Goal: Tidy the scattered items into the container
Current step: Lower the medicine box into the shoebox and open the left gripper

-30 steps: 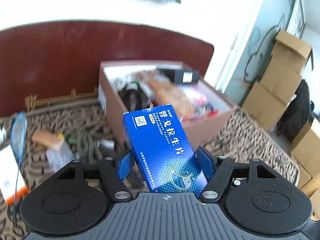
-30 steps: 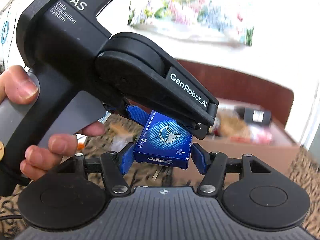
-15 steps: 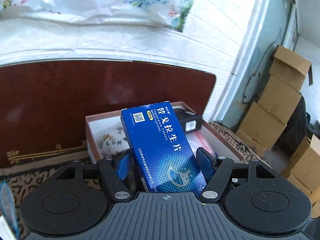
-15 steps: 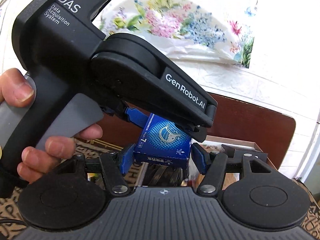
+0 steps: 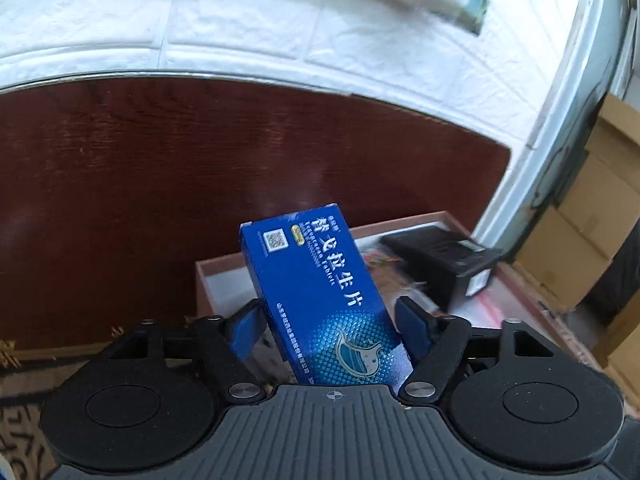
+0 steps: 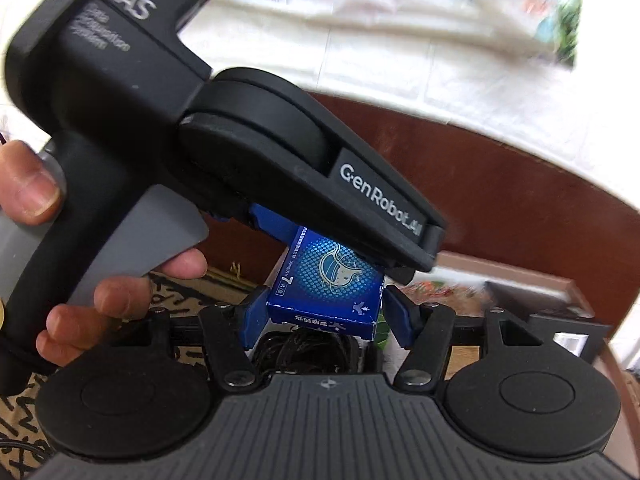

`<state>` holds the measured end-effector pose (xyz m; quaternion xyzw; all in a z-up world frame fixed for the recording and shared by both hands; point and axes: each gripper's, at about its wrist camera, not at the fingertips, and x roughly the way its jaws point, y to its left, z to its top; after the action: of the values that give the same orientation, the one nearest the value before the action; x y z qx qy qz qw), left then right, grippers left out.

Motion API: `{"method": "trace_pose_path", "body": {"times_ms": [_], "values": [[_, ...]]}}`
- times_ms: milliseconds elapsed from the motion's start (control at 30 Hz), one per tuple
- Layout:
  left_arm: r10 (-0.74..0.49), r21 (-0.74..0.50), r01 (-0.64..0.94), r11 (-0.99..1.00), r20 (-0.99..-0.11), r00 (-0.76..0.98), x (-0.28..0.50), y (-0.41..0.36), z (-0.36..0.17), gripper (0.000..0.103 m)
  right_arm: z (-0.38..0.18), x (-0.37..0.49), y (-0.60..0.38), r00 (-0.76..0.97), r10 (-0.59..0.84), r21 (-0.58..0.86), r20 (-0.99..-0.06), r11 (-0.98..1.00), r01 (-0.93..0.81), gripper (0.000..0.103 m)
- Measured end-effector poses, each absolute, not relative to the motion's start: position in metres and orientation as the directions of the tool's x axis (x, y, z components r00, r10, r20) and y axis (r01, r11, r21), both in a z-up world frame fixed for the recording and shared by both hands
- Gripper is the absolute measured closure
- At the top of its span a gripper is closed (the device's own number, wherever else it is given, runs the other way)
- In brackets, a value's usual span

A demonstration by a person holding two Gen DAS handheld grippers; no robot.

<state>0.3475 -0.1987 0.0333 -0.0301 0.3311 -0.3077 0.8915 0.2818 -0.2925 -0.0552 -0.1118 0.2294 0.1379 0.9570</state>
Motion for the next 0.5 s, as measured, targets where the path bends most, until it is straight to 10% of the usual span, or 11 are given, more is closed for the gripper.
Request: {"method": "trace_pose_path", "body": {"times_ms": [133,500], "values": [[-0.566,-0.284,0.503,0.817,-0.567,0.599,0.354,-0.189,0.029,0.008,-0.056,0.290,-0.287,0.860,0.173,-0.205,-0.480,0.931,-0.301,0.015],[-0.560,-0.246,0.522,0.816,-0.560,0.610,0.335,-0.188,0.021,0.000,-0.060,0.280,-0.275,0.873,0.125,-0.264,-0.472,0.924,-0.275,0.007]]}}
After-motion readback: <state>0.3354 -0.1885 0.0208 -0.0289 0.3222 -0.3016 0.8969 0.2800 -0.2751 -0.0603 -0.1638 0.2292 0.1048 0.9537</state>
